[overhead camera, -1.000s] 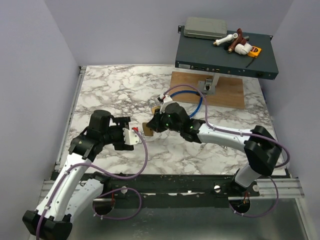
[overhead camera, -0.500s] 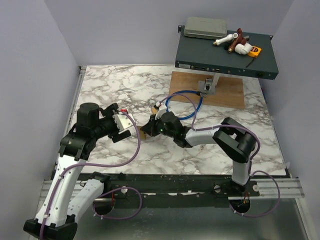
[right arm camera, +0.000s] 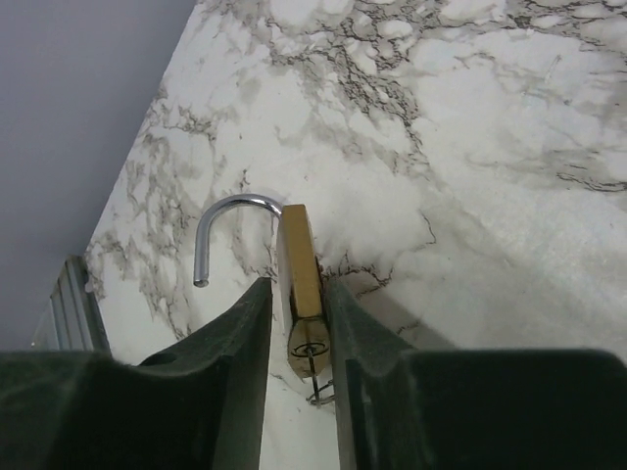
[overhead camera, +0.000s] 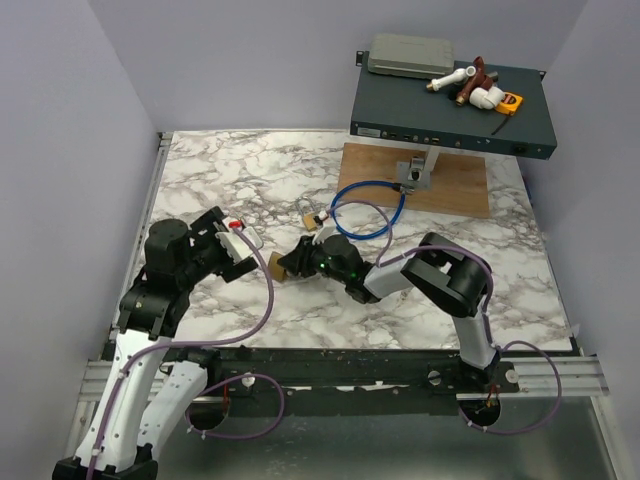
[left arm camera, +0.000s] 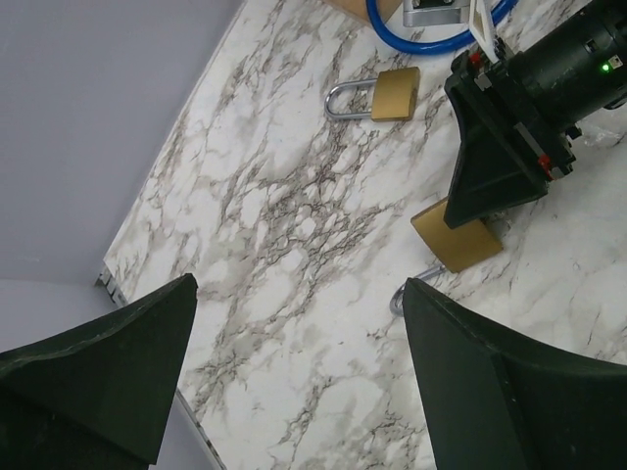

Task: Unlock with the key
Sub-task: Place the lock at the center of the board.

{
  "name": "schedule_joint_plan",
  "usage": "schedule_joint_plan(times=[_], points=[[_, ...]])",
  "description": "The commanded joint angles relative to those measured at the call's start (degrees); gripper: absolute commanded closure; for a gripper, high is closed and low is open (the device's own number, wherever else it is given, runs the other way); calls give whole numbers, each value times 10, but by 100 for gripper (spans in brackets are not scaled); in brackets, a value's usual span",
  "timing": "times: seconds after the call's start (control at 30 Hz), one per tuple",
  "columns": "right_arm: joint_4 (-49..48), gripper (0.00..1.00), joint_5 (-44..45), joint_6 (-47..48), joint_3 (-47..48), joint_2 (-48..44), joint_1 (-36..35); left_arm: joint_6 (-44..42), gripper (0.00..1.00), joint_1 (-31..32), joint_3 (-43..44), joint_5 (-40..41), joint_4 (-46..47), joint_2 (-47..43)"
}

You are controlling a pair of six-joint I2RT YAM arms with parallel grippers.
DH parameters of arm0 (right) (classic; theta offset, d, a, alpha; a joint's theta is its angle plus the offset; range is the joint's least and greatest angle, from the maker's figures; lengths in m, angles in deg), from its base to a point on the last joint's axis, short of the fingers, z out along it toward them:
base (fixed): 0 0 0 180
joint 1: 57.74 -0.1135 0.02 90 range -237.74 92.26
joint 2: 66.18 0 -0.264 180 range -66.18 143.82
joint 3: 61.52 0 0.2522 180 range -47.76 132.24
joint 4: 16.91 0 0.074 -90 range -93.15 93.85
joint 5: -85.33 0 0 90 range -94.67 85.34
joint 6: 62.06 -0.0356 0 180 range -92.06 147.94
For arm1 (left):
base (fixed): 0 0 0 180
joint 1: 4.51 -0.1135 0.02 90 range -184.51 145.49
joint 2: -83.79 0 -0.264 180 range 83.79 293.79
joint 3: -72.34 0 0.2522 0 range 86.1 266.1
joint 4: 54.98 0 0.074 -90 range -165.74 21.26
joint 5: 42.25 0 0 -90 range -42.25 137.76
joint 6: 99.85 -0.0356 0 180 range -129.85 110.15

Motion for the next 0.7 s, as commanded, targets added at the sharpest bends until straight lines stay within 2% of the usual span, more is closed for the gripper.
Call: schedule_joint_plan(times=[0.0, 0.1, 0.23, 0.33, 0.43, 0.53, 0.6, 0.67], points=[[10, 61, 37, -1, -1, -7, -2, -9, 16, -4, -19, -21, 7, -46], [77, 45, 61, 30, 8, -47, -2, -9, 14, -4, -33, -27, -7, -72], [241, 26, 108, 84, 44, -125, 5, 10, 5, -4, -39, -25, -21, -93], [369, 21, 129, 81, 63, -196, 28, 24, 1, -4, -28, -34, -39, -95], [529, 0, 212, 43, 96, -265, 40, 57, 1, -4, -10, -54, -54, -94], [674, 0, 260, 32, 107, -314, 44, 75, 1, -4, -5, -74, -60, -99], [719, 0, 257, 33, 76, -355, 43, 77, 1, -3, -9, -81, -61, -107], [786, 6, 275, -5, 49, -387, 44, 61, 2, -3, -11, -96, -76, -112]])
